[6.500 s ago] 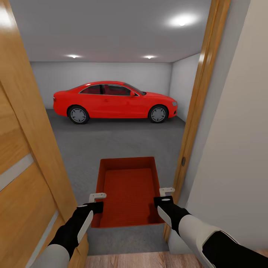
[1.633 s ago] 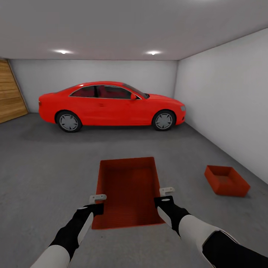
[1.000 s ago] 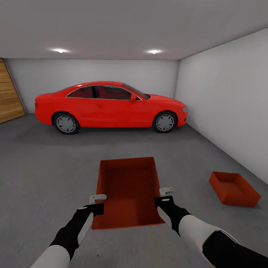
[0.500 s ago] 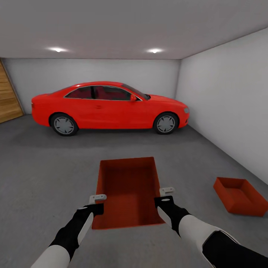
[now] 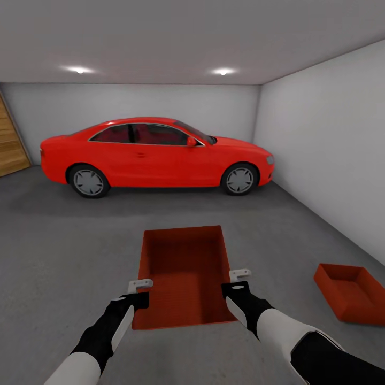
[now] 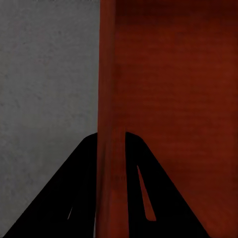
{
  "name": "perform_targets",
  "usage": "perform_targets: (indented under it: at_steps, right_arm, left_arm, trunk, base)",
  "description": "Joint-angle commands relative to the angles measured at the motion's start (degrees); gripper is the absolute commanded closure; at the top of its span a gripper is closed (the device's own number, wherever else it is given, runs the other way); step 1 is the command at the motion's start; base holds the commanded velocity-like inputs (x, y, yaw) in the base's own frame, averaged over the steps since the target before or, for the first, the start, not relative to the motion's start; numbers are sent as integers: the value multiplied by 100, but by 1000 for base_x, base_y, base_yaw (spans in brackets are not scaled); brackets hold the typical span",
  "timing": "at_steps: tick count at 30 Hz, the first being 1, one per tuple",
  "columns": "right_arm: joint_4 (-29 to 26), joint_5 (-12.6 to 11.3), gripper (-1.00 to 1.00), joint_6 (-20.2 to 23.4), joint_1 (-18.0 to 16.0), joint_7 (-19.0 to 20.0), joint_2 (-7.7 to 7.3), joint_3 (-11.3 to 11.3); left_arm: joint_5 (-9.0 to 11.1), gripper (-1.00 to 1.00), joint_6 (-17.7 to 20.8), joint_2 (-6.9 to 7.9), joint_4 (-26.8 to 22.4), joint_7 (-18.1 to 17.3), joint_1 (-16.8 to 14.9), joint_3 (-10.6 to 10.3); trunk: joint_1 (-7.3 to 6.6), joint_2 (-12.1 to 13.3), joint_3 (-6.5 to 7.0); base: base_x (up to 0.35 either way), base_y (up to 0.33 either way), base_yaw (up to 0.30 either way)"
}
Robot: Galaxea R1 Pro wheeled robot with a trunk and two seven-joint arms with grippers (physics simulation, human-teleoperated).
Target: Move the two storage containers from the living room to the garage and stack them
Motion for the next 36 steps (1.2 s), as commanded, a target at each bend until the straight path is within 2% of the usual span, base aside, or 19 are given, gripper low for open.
perform_targets:
  at_steps: [1, 11, 36]
  right_arm:
    - [0, -242, 100, 27, -5, 117, -4, 113]
    - [0, -252, 100, 19, -5, 117, 0, 114]
    - [0, -246, 100, 22, -5, 117, -2, 114]
  left_arm:
    - [-329, 100, -109, 60, -18, 160, -4, -27]
    - [-329, 100, -109, 60, -18, 160, -2, -26]
    - [-329, 100, -109, 60, -18, 160, -4, -28]
  trunk:
    - [7, -14, -14]
    - [7, -14, -14]
    - [7, -14, -14]
  base:
    - [322, 0, 0]
    - [321, 45, -61]
    - [322, 72, -258]
